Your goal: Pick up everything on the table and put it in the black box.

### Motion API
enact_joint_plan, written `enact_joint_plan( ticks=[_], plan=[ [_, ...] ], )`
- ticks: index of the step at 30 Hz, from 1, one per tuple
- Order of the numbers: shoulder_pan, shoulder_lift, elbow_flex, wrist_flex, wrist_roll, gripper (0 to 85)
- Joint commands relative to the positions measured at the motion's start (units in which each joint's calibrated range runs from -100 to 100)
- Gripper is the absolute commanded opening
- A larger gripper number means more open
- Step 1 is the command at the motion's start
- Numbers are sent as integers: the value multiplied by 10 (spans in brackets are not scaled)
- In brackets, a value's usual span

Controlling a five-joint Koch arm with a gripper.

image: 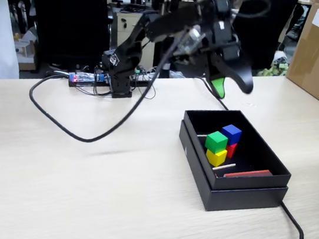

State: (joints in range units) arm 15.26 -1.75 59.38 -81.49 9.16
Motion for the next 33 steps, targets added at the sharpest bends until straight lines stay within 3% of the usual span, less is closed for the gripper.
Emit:
enact_joint_plan(
  ticks=[1,7,15,22,33],
  plan=[
    [-22,-193,-24,-15,-20,480],
    [-80,-390,-165,35,-49,480],
    [-143,-678,-594,216,-84,487],
    [-151,-877,-896,343,-96,497],
    [-161,-983,-1178,510,-110,501]
  ],
)
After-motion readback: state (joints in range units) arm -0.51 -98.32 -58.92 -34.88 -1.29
